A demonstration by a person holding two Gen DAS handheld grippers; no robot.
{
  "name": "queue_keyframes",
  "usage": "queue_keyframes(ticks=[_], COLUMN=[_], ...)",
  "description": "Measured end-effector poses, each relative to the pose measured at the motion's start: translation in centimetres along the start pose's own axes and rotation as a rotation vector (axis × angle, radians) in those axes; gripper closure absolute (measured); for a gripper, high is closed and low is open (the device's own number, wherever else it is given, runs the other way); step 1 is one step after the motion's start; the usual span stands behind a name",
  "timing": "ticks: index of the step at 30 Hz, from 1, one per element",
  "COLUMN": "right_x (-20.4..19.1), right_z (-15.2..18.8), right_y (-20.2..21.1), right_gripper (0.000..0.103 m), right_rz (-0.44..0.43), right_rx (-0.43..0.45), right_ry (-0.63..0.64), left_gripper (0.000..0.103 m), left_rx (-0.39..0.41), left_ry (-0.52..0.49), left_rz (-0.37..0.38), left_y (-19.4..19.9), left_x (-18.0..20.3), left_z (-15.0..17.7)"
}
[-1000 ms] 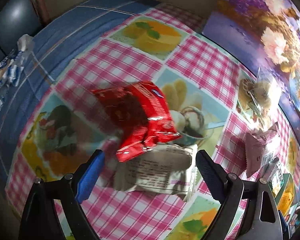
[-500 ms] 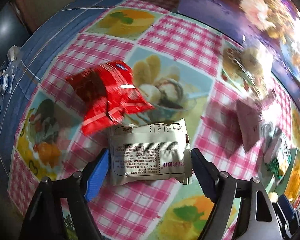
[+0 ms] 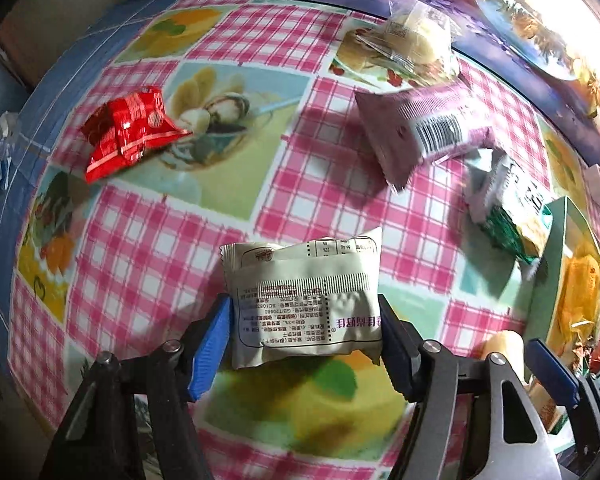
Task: Organize snacks
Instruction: 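Grasp the white bread packet with the left tool while the right tool grasps the yellow pudding cup, then carry both items into the white tray and open both tools to release them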
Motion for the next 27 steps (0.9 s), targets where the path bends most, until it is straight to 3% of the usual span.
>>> queue_keyframes(ticks=[12, 20, 23, 27], right_x=[-0.7, -0.6, -0.4, -0.1], right_z=[1.6, 2.3, 2.3, 1.8], right_y=[-1.2, -1.5, -0.9, 0.9], right_gripper=[0.052, 0.056, 0.056, 0.056], right_rz=[0.014, -0.014, -0.028, -0.047], right_rx=[-0.048, -0.056, -0.047, -0.003], right_ry=[0.054, 0.015, -0.001, -0.025], left_gripper=[0.034, 0.035, 0.046, 0.046], left_rx=[-0.008, -0.003, 0.007, 0.011], left_ry=[0.146, 0.196, 0.211, 0.225], left_rz=[-0.034, -0.018, 0.006, 0.037], left_y=[-0.4, -1.4, -1.1, -0.4], left_x=[-1.3, -3.4, -3.7, -4.4], left_z=[5.2, 5.4, 5.0, 4.8])
Point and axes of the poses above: each gripper's, at about its wrist camera, not at the fingertips, and y roughly against the way its jaws point, x to its right, z to its underside, the point moved 6 cm from there along -y, roughly the way its jaws point, and after that the axes turned 5 degrees about -y, right-handed, at the moved point
